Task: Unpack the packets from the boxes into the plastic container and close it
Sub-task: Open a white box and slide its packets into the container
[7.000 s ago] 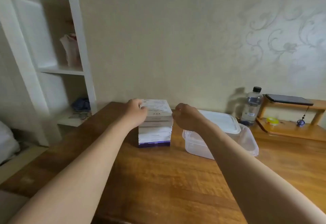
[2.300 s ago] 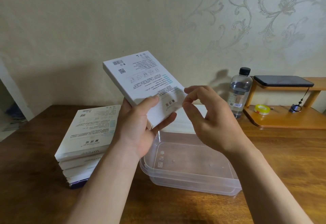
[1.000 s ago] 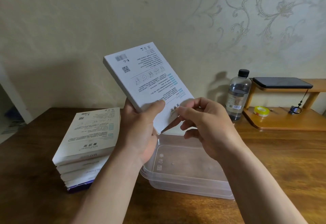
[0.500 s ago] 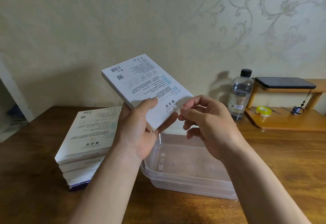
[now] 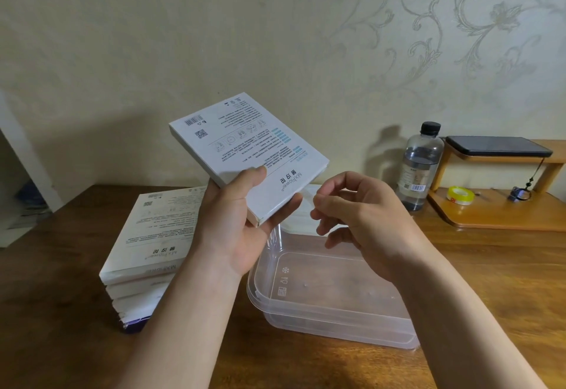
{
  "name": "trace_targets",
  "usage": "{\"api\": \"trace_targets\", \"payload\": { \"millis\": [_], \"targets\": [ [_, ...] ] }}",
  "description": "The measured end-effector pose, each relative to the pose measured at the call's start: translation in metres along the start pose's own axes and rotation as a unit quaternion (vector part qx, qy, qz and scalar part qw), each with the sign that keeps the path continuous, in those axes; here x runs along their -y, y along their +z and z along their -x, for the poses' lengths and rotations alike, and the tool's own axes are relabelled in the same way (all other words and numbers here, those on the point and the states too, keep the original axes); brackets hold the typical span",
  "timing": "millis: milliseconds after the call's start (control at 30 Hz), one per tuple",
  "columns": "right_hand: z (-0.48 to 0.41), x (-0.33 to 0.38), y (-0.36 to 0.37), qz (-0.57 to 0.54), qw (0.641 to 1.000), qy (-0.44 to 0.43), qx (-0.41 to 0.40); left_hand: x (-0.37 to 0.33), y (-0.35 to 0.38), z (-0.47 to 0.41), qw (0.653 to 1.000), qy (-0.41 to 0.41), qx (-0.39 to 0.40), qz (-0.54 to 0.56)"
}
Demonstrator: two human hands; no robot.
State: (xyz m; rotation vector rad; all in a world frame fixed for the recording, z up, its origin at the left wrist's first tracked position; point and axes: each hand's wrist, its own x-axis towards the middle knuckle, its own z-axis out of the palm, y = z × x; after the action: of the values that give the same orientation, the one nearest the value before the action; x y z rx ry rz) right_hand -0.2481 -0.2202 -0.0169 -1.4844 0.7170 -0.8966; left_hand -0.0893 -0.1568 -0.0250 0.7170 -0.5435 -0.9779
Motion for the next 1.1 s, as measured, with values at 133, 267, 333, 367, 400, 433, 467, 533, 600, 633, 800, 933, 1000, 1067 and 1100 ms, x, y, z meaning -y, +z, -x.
{"api": "trace_targets", "payload": {
  "millis": [133, 267, 333, 367, 400, 433, 467, 533, 600, 633, 800, 933, 1000, 1067, 1100],
  "targets": [
    [-0.002, 0.003, -0.007, 0.028, 0.997, 0.067, 0.006, 0.001, 0.003, 0.003, 1.0, 0.001, 0.025, -0.005],
    [-0.007, 0.002, -0.013, 0.029, 0.996, 0.068, -0.049, 0.001, 0.007, 0.005, 0.998, -0.001, 0.062, -0.004],
    [-0.008, 0.002, -0.012, -0.005, 0.997, 0.044, -0.058, 0.002, 0.01, 0.007, 0.997, -0.005, 0.075, -0.008],
    [-0.007, 0.002, -0.011, -0.022, 0.998, 0.033, -0.056, 0.002, 0.011, 0.008, 0.997, -0.006, 0.08, -0.009],
    [-0.007, 0.002, -0.01, -0.036, 0.998, 0.023, -0.052, 0.003, 0.012, 0.008, 0.996, -0.007, 0.084, -0.01],
    [-0.006, 0.002, -0.01, -0.049, 0.998, 0.014, -0.048, 0.003, 0.012, 0.009, 0.996, -0.007, 0.088, -0.01],
    [-0.006, 0.003, -0.011, -0.062, 0.997, 0.007, -0.044, 0.003, 0.012, 0.009, 0.996, -0.006, 0.091, -0.009],
    [-0.005, 0.004, -0.012, -0.084, 0.996, 0.0, -0.034, 0.002, 0.012, 0.009, 0.995, -0.006, 0.094, -0.01],
    [-0.006, 0.003, -0.012, -0.09, 0.995, -0.002, -0.036, 0.003, 0.013, 0.01, 0.996, -0.008, 0.093, -0.013],
    [-0.006, 0.003, -0.012, -0.09, 0.995, -0.002, -0.042, 0.004, 0.013, 0.01, 0.996, -0.008, 0.092, -0.014],
    [-0.006, 0.003, -0.016, -0.092, 0.995, -0.007, -0.029, 0.006, 0.013, 0.009, 0.996, -0.018, 0.091, -0.006],
    [-0.005, 0.004, -0.016, -0.09, 0.996, -0.01, -0.026, 0.006, 0.012, 0.008, 0.996, -0.02, 0.088, -0.001],
    [-0.005, 0.005, -0.016, -0.088, 0.996, -0.012, -0.021, 0.006, 0.012, 0.008, 0.996, -0.022, 0.088, 0.002],
    [-0.004, 0.005, -0.016, -0.087, 0.996, -0.016, -0.023, 0.005, 0.011, 0.008, 0.996, -0.025, 0.09, 0.003],
    [-0.004, 0.006, -0.016, -0.088, 0.996, -0.016, -0.026, 0.005, 0.011, 0.008, 0.996, -0.024, 0.09, 0.002]
  ]
}}
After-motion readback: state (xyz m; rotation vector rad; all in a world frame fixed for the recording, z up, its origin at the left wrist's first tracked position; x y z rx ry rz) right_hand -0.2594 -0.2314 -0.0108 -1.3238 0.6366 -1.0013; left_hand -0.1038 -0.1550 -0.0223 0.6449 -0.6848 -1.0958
